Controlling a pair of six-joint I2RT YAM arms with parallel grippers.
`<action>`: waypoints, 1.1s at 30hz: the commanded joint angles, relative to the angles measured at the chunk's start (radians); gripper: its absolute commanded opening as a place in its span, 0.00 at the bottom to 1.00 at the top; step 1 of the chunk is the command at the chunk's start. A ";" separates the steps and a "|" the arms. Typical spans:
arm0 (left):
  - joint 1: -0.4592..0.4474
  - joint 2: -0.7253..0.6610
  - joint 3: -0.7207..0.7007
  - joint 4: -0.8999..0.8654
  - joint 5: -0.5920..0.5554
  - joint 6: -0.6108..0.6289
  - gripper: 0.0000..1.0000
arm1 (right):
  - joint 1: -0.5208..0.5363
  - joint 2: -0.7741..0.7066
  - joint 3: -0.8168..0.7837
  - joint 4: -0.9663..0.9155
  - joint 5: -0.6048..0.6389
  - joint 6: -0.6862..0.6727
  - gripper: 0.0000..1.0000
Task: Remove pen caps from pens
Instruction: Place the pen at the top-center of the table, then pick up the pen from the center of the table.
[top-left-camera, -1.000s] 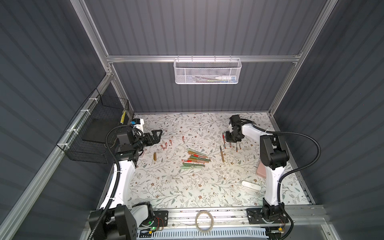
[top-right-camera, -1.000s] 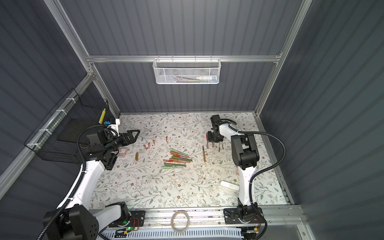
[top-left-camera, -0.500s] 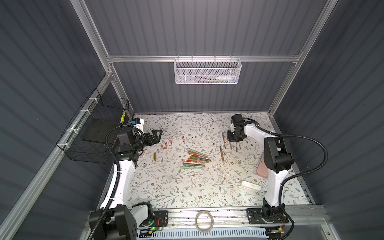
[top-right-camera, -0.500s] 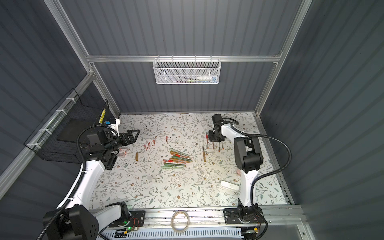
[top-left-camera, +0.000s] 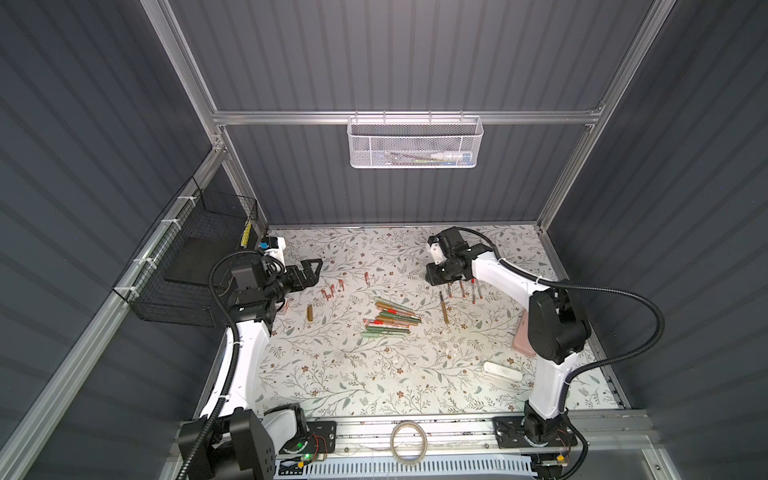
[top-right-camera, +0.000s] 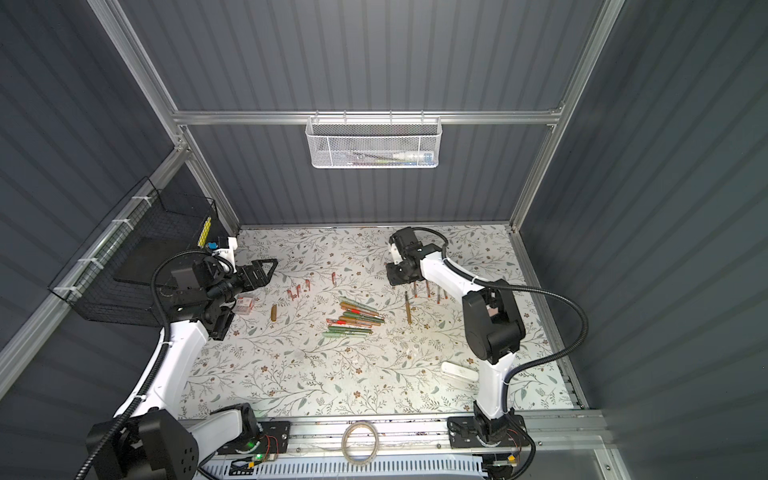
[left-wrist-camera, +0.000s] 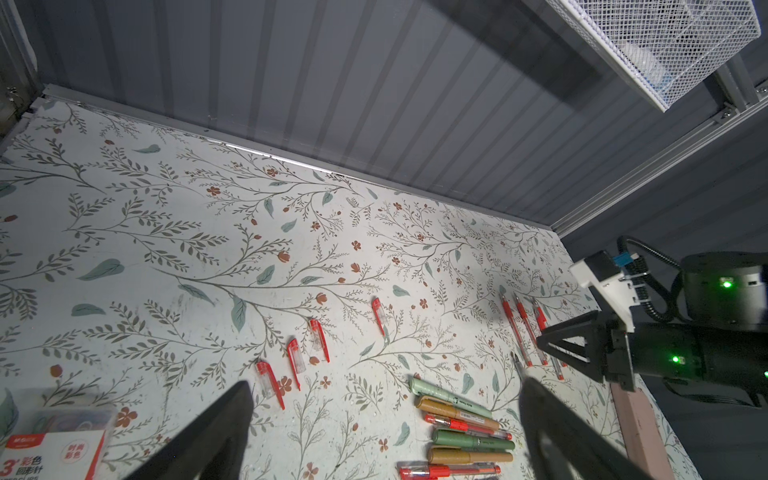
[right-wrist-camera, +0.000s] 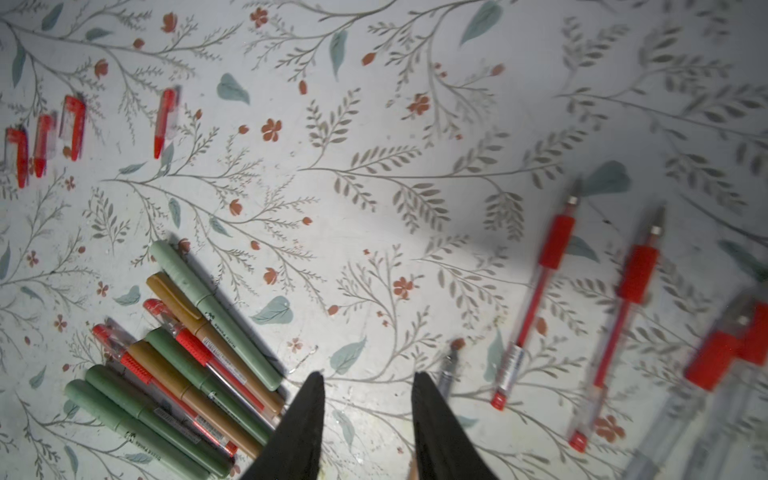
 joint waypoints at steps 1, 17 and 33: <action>0.006 -0.002 0.004 0.005 0.022 -0.002 1.00 | 0.054 0.077 0.078 -0.048 -0.007 -0.033 0.40; 0.014 0.006 0.011 0.000 0.021 -0.001 1.00 | 0.173 0.264 0.244 -0.125 0.006 -0.101 0.33; 0.023 0.030 0.011 0.007 0.024 -0.011 1.00 | 0.191 0.313 0.268 -0.148 -0.024 -0.120 0.34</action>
